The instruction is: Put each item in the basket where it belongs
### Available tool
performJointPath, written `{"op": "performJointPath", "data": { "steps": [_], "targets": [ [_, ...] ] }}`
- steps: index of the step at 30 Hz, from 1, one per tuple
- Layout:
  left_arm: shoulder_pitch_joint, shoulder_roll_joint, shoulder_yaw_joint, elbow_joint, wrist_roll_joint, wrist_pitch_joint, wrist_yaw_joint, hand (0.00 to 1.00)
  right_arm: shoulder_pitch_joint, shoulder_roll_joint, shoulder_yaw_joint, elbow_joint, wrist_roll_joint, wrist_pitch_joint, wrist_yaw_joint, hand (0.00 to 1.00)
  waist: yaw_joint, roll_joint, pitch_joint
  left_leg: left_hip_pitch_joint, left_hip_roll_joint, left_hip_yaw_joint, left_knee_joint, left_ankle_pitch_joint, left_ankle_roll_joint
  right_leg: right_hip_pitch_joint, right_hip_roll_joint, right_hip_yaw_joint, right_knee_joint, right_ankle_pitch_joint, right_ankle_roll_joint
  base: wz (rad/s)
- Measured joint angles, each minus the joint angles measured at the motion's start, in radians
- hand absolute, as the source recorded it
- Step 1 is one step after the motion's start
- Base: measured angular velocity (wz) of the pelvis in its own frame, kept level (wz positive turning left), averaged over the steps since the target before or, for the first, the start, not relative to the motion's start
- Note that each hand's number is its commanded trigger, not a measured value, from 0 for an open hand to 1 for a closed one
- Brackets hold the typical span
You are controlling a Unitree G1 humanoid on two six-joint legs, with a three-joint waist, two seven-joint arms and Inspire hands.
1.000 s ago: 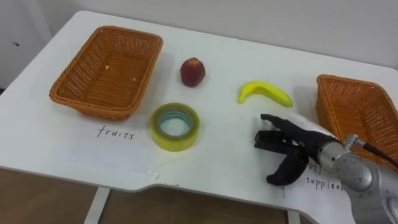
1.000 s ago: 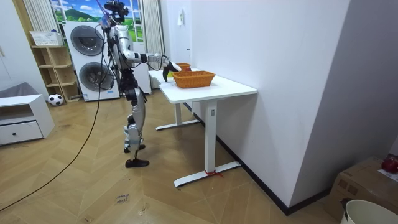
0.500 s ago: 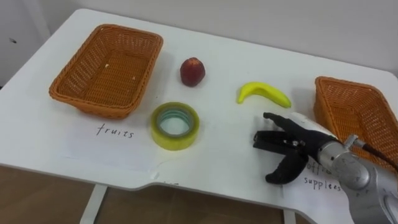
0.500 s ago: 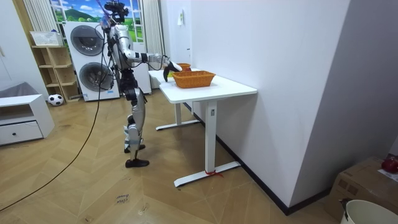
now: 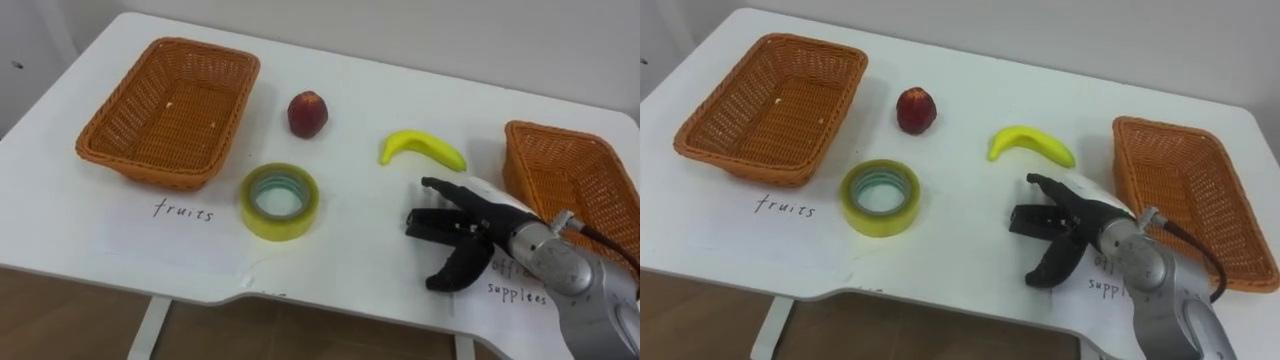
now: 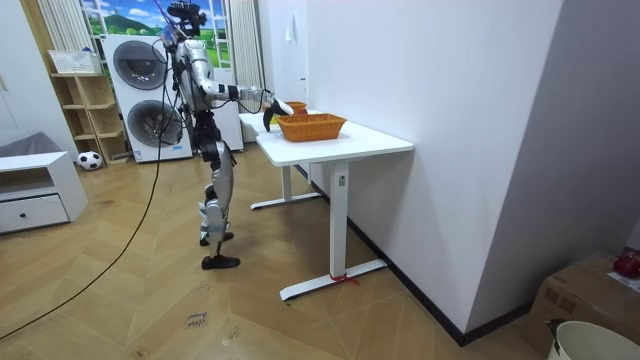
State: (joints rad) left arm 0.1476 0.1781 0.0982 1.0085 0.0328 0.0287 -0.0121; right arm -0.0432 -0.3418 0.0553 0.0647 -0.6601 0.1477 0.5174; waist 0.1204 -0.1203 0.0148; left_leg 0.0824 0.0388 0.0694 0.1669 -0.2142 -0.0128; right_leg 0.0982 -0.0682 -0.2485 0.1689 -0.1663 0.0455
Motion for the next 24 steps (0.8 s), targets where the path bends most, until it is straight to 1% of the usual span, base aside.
{"op": "performJointPath", "data": {
  "steps": [2, 4, 6, 8, 9, 12, 16, 18, 20, 24],
  "targets": [
    [0.000, 0.000, 0.000, -0.010, 0.001, 0.016, 0.000, 0.00, -0.011, 0.000, 0.001, 0.004, 0.001, 0.017, 0.014, 0.00, 0.002, 0.000, 0.0001, 0.000, 0.000, -0.001, -0.002, 0.000, 0.000, -0.003, 0.000, 0.002, 0.000, 0.000, 0.000, -0.02],
    [0.000, 0.000, -0.002, -0.017, 0.001, 0.022, 0.000, 0.00, -0.017, 0.000, 0.001, 0.007, 0.005, 0.029, 0.029, 0.00, 0.003, 0.001, 0.0000, -0.001, 0.000, -0.002, -0.002, 0.000, 0.000, -0.003, 0.000, 0.000, 0.000, 0.000, 0.000, 0.00],
    [0.000, 0.000, -0.003, -0.028, 0.001, 0.038, -0.001, 0.00, -0.024, -0.001, 0.001, 0.011, 0.012, 0.039, 0.043, 0.00, 0.004, 0.001, -0.0003, -0.001, 0.000, -0.002, -0.002, 0.000, 0.000, -0.002, 0.001, -0.001, 0.000, 0.000, 0.000, 0.00],
    [0.000, 0.000, -0.004, -0.030, 0.001, 0.039, -0.002, 0.00, -0.044, -0.003, 0.000, 0.039, 0.025, 0.050, 0.058, 0.00, 0.004, 0.001, -0.0009, 0.000, 0.000, -0.002, -0.001, 0.000, 0.000, 0.000, 0.001, -0.002, 0.000, 0.000, 0.000, 0.00],
    [0.000, 0.000, -0.004, -0.032, 0.001, 0.040, -0.003, 0.00, -0.048, -0.005, 0.000, 0.043, 0.025, 0.051, 0.063, 0.00, 0.004, 0.001, -0.0010, 0.000, 0.000, -0.002, -0.001, 0.000, 0.000, 0.000, 0.001, -0.002, 0.000, 0.000, 0.000, 0.00],
    [0.002, 0.000, -0.003, -0.045, 0.001, 0.058, -0.001, 0.00, -0.058, -0.009, 0.001, 0.069, 0.038, 0.054, 0.068, 0.00, 0.004, 0.001, -0.0012, 0.002, 0.000, -0.004, 0.000, 0.000, 0.000, 0.003, 0.001, -0.002, 0.000, 0.000, 0.000, 0.00],
    [0.000, 0.000, -0.005, -0.048, 0.001, 0.064, 0.005, 0.00, -0.081, -0.011, 0.006, 0.120, 0.054, 0.055, 0.066, 0.00, 0.018, 0.002, -0.0022, 0.007, 0.001, -0.004, 0.001, 0.000, 0.000, 0.005, 0.001, -0.004, 0.000, 0.000, -0.001, -0.03],
    [0.000, 0.000, -0.005, -0.049, 0.000, 0.076, 0.008, 0.00, -0.090, -0.012, 0.014, 0.138, 0.059, 0.059, 0.062, 0.00, 0.022, 0.001, -0.0051, 0.010, 0.001, -0.007, 0.001, 0.000, 0.000, 0.009, 0.002, -0.010, 0.001, 0.001, -0.002, 0.00],
    [0.000, 0.002, -0.006, -0.050, 0.000, 0.077, 0.010, 0.00, -0.101, -0.015, 0.023, 0.164, 0.065, 0.064, 0.061, 0.00, 0.023, 0.000, -0.0068, 0.011, 0.001, -0.019, 0.001, 0.000, -0.001, 0.017, 0.001, -0.023, 0.001, 0.002, -0.004, 0.09],
    [-0.001, 0.003, -0.006, -0.052, 0.000, 0.092, 0.026, 0.00, -0.127, -0.016, 0.038, 0.206, 0.067, 0.067, 0.061, 0.00, 0.026, -0.002, -0.0079, 0.016, 0.001, -0.024, 0.004, 0.001, -0.002, 0.024, 0.002, -0.029, 0.001, 0.003, -0.005, 0.01]
  ]
}}
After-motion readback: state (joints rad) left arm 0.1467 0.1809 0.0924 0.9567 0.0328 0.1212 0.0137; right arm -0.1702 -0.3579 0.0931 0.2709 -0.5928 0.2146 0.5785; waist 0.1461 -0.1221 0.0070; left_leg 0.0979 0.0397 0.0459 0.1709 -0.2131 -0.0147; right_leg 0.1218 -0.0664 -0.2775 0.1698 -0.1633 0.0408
